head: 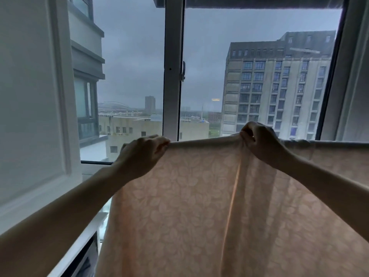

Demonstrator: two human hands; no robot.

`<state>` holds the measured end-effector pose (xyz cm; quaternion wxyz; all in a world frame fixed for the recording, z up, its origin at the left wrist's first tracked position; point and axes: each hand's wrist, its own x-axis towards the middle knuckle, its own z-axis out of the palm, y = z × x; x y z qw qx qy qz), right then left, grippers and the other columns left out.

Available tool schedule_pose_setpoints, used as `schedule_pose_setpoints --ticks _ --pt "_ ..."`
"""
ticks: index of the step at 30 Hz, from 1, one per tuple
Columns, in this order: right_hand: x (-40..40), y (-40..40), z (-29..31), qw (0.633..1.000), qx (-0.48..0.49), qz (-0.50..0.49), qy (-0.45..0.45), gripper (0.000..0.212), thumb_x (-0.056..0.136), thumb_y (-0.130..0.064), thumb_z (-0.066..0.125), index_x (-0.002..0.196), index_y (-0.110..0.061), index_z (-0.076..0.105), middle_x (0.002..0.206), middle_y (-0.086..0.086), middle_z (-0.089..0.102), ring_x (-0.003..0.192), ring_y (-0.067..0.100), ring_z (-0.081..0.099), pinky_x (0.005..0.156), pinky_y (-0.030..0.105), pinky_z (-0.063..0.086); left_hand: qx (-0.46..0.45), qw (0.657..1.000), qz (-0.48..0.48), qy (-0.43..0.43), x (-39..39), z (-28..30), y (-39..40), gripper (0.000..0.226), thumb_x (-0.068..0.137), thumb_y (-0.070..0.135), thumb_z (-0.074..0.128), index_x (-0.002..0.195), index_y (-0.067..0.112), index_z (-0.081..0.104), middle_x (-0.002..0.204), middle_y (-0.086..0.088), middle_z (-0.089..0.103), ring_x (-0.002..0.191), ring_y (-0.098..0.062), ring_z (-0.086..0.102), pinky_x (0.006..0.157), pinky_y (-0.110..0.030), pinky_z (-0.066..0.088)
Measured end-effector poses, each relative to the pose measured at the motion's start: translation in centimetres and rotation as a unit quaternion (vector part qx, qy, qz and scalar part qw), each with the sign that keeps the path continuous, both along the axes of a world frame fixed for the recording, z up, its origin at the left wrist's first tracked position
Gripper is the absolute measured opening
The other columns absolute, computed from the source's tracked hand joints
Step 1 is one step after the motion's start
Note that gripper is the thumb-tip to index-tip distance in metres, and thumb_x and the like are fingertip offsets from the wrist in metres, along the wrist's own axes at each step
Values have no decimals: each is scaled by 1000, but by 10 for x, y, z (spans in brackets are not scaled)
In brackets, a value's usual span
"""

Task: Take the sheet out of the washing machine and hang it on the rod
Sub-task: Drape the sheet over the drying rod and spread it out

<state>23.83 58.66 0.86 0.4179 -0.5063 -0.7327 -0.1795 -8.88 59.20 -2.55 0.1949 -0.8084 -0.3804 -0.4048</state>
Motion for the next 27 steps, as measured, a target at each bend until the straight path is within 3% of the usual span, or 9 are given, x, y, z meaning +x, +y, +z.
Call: schedule_pose_setpoints --ticks 6,9,13,15,17,20,24,27 --pt "13 -13 8 999 -35 37 -13 12 93 -7 53 95 -10 64 88 -2 62 85 14 60 78 23 46 14 995 -80 54 61 11 9 35 97 33 48 122 14 62 106 -2 70 85 -15 68 75 -38 57" --pt "29 -21 11 998 -47 29 -19 13 90 -11 59 99 -13 69 92 -4 65 88 9 61 81 22 47 -3 991 -107 82 91 18 15 35 98 36 46 121 16 63 105 -1 70 86 -14 68 77 -38 57" --pt "46 -26 16 997 -55 42 -42 9 86 -16 67 95 -18 68 90 -11 62 86 9 62 82 27 52 -90 982 -125 110 125 37 27 40 95 44 45 103 15 71 96 -4 73 82 -13 68 78 -39 55" --pt "47 -24 17 997 -43 46 -46 6 85 -13 67 91 -16 67 88 -8 62 83 8 61 79 23 51 -127 976 -117 130 141 45 32 41 96 43 46 94 11 72 88 -9 72 77 -18 66 76 -39 53" --pt "46 -21 15 997 -16 44 -63 4 86 -9 65 89 -12 66 89 -3 61 78 6 57 71 12 46 -138 974 -124 129 150 48 37 54 94 52 43 82 6 69 74 -14 67 67 -23 61 70 -39 50" --pt "51 -18 9 996 13 46 -70 3 89 -10 62 91 -10 65 88 -6 56 75 3 53 66 6 43 -155 971 -148 105 150 46 40 61 91 58 42 75 5 66 61 -11 55 54 -14 46 60 -28 42" --pt "70 -18 0 998 -7 40 -48 11 90 -15 62 99 -9 65 94 -2 61 84 8 59 77 17 51 -169 968 -164 88 143 44 39 42 90 52 45 82 22 72 63 4 64 58 -9 59 58 -19 44" --pt "75 -19 2 998 -6 58 -39 13 86 -17 67 96 -9 70 90 -2 65 80 4 61 75 9 48 -165 969 -161 85 140 42 42 58 87 67 37 81 20 71 62 0 63 58 -14 61 58 -25 48"
